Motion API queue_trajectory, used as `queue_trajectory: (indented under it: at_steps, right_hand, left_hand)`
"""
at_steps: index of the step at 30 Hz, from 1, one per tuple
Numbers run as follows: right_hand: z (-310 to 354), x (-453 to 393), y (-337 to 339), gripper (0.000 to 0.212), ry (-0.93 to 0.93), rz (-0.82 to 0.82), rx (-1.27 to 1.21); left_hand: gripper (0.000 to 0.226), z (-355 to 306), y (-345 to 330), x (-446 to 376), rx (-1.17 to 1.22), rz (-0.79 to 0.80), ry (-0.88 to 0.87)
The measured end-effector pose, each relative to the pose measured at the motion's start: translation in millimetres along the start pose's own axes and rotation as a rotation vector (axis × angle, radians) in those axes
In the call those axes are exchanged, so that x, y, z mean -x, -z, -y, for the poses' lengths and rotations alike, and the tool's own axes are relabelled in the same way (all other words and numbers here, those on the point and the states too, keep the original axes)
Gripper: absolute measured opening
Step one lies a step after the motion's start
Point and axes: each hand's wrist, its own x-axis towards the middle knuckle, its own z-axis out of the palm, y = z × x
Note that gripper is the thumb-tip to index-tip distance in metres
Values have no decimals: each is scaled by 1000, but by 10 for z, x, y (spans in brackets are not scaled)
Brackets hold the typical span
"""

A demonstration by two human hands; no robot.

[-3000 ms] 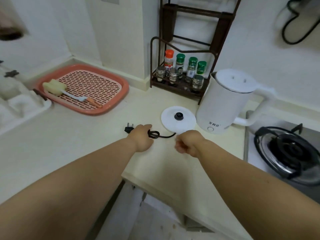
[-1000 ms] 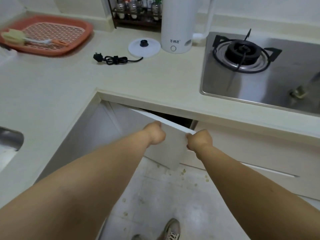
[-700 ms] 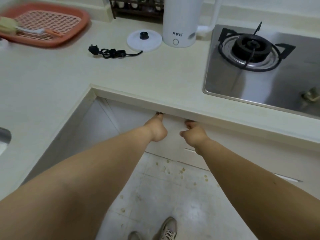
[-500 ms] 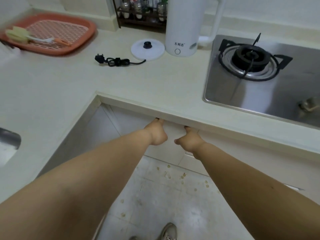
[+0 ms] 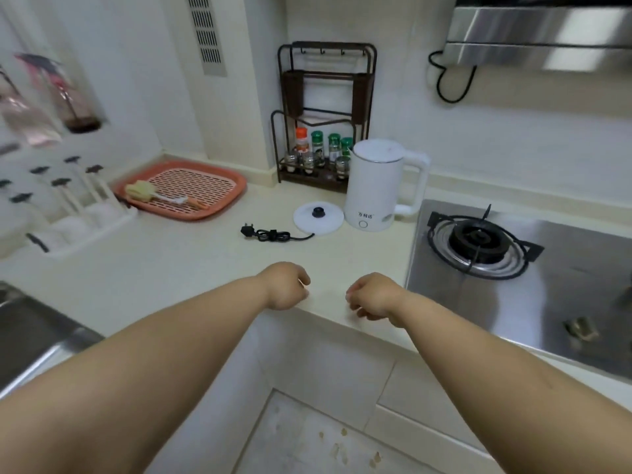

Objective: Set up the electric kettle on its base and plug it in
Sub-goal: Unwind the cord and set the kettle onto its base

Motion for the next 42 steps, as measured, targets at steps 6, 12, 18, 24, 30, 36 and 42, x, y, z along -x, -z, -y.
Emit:
queue_trajectory:
  at_steps: [6, 12, 18, 24, 30, 36, 42]
  right_hand:
    - [332, -435, -43, 14, 6, 35, 54]
    - [663, -1279, -138, 43, -33, 9, 57]
    - [883, -2006, -194, 41, -88, -49, 8]
    - [948, -2357, -127, 48, -110, -124, -35]
    - [1007, -2507, -12, 46, -98, -118, 4]
    - [1216, -2560, -68, 22, -6, 56, -36]
    - [1278, -2617, -276, 39, 95, 107, 60]
  left_hand:
    - [45, 458, 327, -409, 0, -82, 101]
    - [48, 932, 534, -1220, 38, -78, 110]
    - [55, 1285, 719, -1946, -96, -20, 115]
    - [61, 1404, 769, -2328, 23, 137, 59]
    - [23, 1368, 755, -2461, 78, 154, -4]
    - [16, 1377, 772, -2480, 180, 131, 65]
    - [22, 1364, 709, -2449, 97, 234, 44]
